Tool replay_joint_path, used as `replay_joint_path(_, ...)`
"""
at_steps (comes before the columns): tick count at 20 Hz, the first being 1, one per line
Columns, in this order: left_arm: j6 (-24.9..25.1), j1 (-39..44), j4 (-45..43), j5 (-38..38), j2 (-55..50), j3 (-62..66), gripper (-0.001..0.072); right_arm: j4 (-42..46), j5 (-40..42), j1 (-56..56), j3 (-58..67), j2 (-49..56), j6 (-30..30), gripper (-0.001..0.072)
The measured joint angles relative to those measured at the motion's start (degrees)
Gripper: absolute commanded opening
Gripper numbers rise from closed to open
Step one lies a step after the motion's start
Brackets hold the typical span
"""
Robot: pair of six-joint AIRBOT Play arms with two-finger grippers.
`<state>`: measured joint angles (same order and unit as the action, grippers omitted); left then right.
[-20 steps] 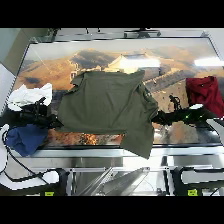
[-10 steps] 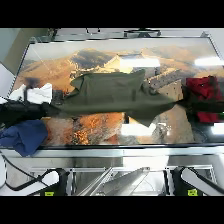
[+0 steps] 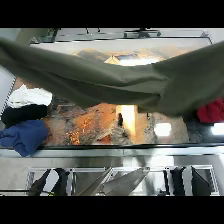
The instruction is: Fold the shirts.
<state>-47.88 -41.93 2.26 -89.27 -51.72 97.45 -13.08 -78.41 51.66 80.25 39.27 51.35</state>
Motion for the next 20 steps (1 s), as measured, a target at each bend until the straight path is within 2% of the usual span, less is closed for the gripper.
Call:
replay_joint_path(2, -0.2, -4.2, 1.6, 0.9, 0.3, 4.6, 0.0019, 1.2, 3.0, 1.1, 6.4, 0.5, 0.5, 0.0017)
replay_joint_path(4, -1.1, -2.8, 0.8, 0.9, -2.0, 7.0, 0.0018, 5.0, 4.8, 0.7, 9.7, 1.7, 2.1, 0.0017)
replay_joint_path(7, -3.4, 6.8, -8.0, 0.1, -8.2, 7.8, 0.0017, 13.6, 6.1, -4.1, 10.3, 5.1, 4.1, 0.0016)
replay_joint_path(11, -5.2, 21.0, -23.3, 2.2, -18.1, 2.3, 0.0017, 30.7, 8.3, -16.5, 4.3, 12.3, 6.6, 0.0016)
replay_joint_path(16, -8.2, 28.9, -38.5, 13.9, -30.7, -7.9, 0.0016, 53.8, 17.0, -30.5, -3.2, 27.8, 11.9, 0.0016)
replay_joint_path(20, -8.2, 30.3, -42.7, 23.8, -40.9, -11.0, 0.0015, 60.8, 26.6, -37.0, -3.7, 43.3, 13.7, 0.0016)
